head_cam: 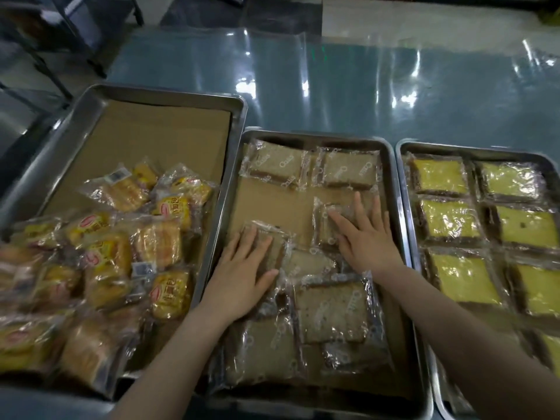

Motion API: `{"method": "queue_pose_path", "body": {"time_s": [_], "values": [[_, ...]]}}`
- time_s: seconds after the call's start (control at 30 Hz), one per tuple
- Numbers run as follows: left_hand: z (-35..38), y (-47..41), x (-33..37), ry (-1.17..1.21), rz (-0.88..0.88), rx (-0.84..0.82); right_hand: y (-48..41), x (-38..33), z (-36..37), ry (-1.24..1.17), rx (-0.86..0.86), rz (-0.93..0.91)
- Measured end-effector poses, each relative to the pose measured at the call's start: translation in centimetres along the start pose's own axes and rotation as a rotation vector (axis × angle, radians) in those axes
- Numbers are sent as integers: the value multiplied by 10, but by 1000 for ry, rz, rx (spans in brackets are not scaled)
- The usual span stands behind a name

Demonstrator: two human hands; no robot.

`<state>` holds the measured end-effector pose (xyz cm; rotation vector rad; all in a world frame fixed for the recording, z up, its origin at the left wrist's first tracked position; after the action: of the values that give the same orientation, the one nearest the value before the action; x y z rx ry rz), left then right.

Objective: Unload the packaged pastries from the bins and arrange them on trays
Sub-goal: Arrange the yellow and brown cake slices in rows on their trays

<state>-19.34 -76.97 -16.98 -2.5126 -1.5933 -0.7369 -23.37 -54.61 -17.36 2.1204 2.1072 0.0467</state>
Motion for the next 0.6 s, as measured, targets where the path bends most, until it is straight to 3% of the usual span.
{"method": "queue_pose_path", "body": {"time_s": [0.3,0.43,0.53,0.6], "values": [[0,-25,17,-119,163,-167,28,6,4,-24,-66,83],[2,-45,30,-111,198,-248,29,8,-8,-76,-4,108],[0,-58,44,-157,280,-214,33,5,-24,-104,127,48],[-6,-65,51,-218,340,-139,32,3,-22,-101,118,20]]}}
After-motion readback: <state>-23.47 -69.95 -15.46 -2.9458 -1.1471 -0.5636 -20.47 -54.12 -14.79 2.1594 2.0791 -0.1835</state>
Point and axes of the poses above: each hand's wrist, its own y-axis away from the middle knuckle, its own z-axis out of the palm, x = y × z, the point moved 10 cm from there along -y, towards the middle knuckle, and after that the axes turned 9 degrees about z, right-handed, at the moved point
